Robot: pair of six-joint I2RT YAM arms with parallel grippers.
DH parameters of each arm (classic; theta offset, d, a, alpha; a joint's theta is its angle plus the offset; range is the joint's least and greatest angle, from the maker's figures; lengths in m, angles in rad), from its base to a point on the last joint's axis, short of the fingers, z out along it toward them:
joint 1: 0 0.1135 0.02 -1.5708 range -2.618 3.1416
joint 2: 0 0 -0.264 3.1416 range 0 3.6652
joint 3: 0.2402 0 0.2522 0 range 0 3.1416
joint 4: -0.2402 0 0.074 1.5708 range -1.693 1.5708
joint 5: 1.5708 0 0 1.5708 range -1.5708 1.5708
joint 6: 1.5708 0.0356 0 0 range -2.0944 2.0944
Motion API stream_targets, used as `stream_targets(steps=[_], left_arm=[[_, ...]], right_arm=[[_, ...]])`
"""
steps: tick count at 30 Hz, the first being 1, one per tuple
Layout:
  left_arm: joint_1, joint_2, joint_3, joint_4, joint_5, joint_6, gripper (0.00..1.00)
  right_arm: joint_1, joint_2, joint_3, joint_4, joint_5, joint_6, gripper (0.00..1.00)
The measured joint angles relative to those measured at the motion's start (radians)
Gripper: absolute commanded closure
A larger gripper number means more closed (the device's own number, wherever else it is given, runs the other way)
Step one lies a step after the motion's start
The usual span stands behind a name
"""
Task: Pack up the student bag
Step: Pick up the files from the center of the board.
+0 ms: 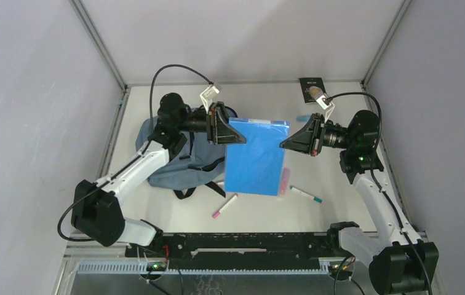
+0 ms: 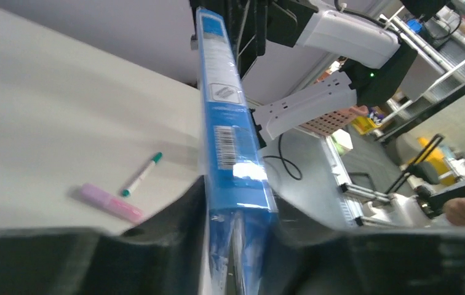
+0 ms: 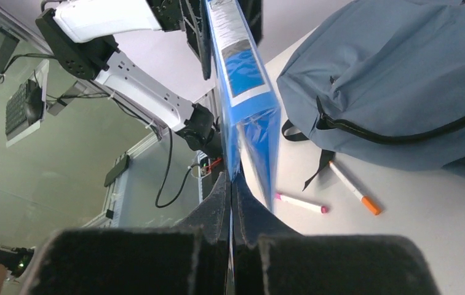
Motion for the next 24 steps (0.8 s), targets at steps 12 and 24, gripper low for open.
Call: stream_targets(steps=[12,24], left_arm=[[0.089,0.023,0.000,0.100,-0.096,-0.171,1.00],[0.167,-0.008,-0.073,0.113,-0.621,-0.477,1.00]], right_arm=[[-0.106,-0.011,0.011,-0.180,0.137,-0.018,0.03],[0.060,-0.311,-0.499,0.270,0.644,0.373,0.01]])
